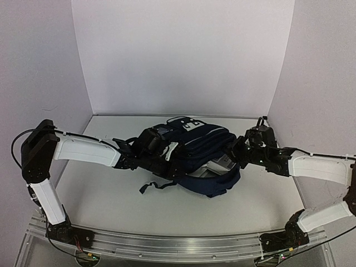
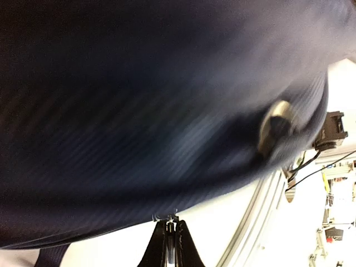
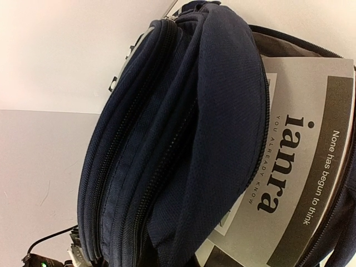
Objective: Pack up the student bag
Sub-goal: Zip the student bag at the center of the board.
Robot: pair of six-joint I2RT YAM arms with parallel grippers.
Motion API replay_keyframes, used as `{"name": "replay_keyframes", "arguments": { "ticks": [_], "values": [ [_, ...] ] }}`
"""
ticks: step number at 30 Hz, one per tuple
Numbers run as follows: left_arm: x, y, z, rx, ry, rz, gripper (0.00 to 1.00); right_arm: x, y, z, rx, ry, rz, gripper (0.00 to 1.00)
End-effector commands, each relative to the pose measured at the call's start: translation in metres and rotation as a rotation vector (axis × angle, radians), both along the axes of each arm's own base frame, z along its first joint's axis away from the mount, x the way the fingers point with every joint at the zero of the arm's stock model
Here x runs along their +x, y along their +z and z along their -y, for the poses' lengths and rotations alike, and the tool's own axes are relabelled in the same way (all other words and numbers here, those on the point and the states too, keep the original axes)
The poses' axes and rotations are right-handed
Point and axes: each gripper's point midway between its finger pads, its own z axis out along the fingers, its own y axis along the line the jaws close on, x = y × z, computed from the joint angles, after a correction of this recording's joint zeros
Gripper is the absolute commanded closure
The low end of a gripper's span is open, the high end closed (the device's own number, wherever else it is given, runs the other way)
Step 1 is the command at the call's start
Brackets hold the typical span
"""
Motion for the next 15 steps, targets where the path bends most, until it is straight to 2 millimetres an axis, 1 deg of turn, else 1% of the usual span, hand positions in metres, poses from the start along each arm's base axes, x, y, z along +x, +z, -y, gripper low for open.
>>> {"name": "replay_keyframes", "arguments": {
  "ticks": [1, 5, 7, 8, 10, 11, 13, 14, 15],
  "values": [
    [0.005, 0.047, 0.043, -0.145, 0.01, 0.013, 1.0, 0.006, 0.001, -0.01, 0.022, -0.034, 0.039, 1.0],
    [-0.002, 0.06, 0.062, -0.187, -0.001, 0.009, 1.0, 0.006, -0.004, -0.016, 0.023, -0.029, 0.038, 1.0],
    [-0.009, 0.061, 0.069, -0.19, -0.018, 0.006, 1.0, 0.008, -0.006, -0.017, 0.017, -0.029, 0.039, 1.0],
    [-0.011, 0.061, 0.07, -0.186, -0.023, 0.003, 1.0, 0.008, -0.006, -0.018, 0.013, -0.028, 0.041, 1.0],
    [-0.012, 0.058, 0.066, -0.174, -0.01, -0.009, 0.99, 0.009, -0.006, -0.018, 0.004, -0.026, 0.049, 1.0],
    [-0.011, 0.058, 0.061, -0.166, 0.005, -0.01, 0.94, 0.009, -0.005, -0.017, -0.003, -0.026, 0.055, 1.0],
    [-0.007, 0.052, 0.048, -0.139, 0.042, -0.027, 0.77, 0.008, -0.004, -0.014, -0.025, -0.023, 0.056, 1.0],
    [-0.005, 0.051, 0.04, -0.13, 0.061, -0.041, 0.71, 0.006, -0.004, -0.012, -0.045, -0.024, 0.054, 1.0],
    [-0.002, 0.054, 0.032, -0.131, 0.082, -0.05, 0.67, 0.006, -0.005, -0.007, -0.074, -0.033, 0.053, 0.97]
  ]
}}
